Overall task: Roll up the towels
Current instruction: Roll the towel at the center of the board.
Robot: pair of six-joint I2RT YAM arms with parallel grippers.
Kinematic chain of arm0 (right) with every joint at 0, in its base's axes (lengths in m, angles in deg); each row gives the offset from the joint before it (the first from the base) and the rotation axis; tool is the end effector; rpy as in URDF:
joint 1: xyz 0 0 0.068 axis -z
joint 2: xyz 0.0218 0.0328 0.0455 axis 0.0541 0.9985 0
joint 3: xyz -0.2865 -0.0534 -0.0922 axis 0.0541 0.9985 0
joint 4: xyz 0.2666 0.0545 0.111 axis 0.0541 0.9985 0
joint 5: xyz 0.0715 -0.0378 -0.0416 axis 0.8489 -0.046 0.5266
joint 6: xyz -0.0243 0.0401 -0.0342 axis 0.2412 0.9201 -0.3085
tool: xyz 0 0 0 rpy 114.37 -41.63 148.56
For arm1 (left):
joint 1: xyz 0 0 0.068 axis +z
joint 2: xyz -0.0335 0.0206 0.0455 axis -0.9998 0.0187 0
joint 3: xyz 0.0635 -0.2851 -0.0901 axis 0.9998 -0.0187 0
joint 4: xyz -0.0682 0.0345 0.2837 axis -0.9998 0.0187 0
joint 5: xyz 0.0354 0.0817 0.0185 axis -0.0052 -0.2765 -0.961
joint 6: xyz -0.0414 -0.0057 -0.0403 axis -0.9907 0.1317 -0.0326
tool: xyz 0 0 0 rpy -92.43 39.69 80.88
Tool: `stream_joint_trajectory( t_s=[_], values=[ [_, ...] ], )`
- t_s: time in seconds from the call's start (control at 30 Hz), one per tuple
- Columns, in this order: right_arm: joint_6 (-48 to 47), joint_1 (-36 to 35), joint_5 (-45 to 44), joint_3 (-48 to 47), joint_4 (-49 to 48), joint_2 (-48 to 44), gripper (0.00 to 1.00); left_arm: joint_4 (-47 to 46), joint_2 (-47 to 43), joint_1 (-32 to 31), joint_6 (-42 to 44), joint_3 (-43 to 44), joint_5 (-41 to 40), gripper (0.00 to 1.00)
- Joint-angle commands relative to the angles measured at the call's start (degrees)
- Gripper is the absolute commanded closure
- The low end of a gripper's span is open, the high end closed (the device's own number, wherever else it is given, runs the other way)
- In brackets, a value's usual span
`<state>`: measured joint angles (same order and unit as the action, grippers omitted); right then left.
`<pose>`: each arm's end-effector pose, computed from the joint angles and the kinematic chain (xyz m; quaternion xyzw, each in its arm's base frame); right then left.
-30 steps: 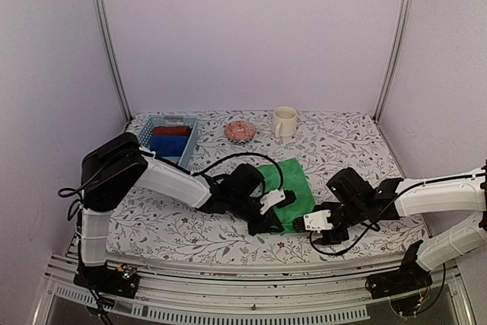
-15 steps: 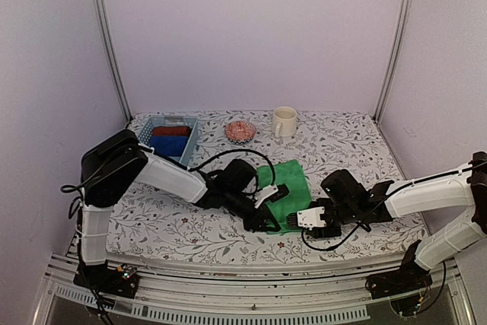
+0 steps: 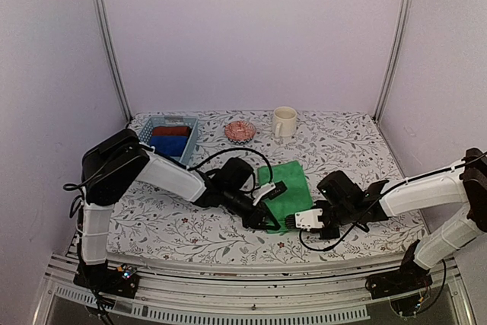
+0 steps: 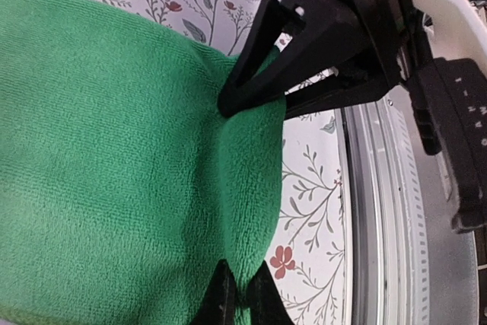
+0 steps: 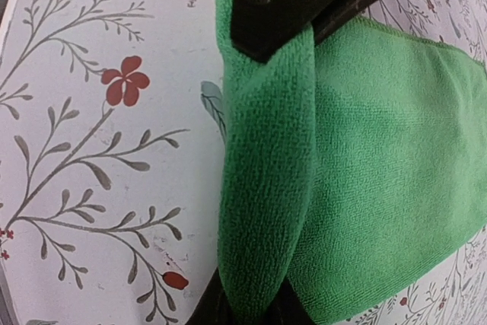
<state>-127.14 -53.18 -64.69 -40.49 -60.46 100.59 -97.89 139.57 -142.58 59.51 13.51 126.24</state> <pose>0.1712 0.2092 0.1381 -0.7382 0.6143 0.0359 0.2763 0.2511 -0.3891 0.0995 0.4721 0.7295 -0.4738 0.1430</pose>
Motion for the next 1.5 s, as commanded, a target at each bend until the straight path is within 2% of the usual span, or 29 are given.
stream_joint_trajectory(
  t_s=[0.0,0.13,0.3,0.47,0.7,0.9,1.07,1.23,1.33,1.47],
  values=[
    [1.19,1.31,7.61,-3.25,5.75,-0.12,0.89,-5.79,-1.50,0.71,0.33,-4.61,0.29,1.00],
    [1.96,6.23,16.84,-7.56,13.60,2.83,0.92,-10.90,-2.90,0.80,-0.50,-8.81,0.16,1.00],
    [0.35,9.75,25.93,-12.86,22.86,8.48,0.94,-2.69,-0.23,1.15,-1.78,-4.15,1.38,1.00],
    [-2.05,12.82,31.99,-16.72,31.60,14.09,0.94,-0.36,-0.25,2.74,-3.86,-3.23,4.12,1.00],
    [-5.30,17.60,38.48,-20.81,38.32,20.43,0.95,2.44,2.65,4.51,-7.06,-0.31,7.47,1.00],
    [-8.45,21.50,41.96,-25.89,45.44,29.98,0.96,5.21,6.54,5.71,-11.49,3.97,9.57,1.00],
    [-7.67,24.02,42.66,-30.31,49.97,39.42,0.96,6.62,7.01,6.92,-14.19,3.78,8.45,1.00],
    [-5.85,24.73,43.13,-33.79,52.92,45.02,0.96,8.02,4.55,7.76,-13.51,1.16,6.05,1.00],
    [-4.36,24.77,42.78,-35.61,54.86,47.05,0.96,4.70,-0.62,7.73,-11.64,-3.73,3.04,1.00],
    [-2.47,24.77,42.24,-38.50,56.38,48.95,0.96,0.60,-10.64,6.41,-5.98,-10.67,-4.97,0.84]
  ],
)
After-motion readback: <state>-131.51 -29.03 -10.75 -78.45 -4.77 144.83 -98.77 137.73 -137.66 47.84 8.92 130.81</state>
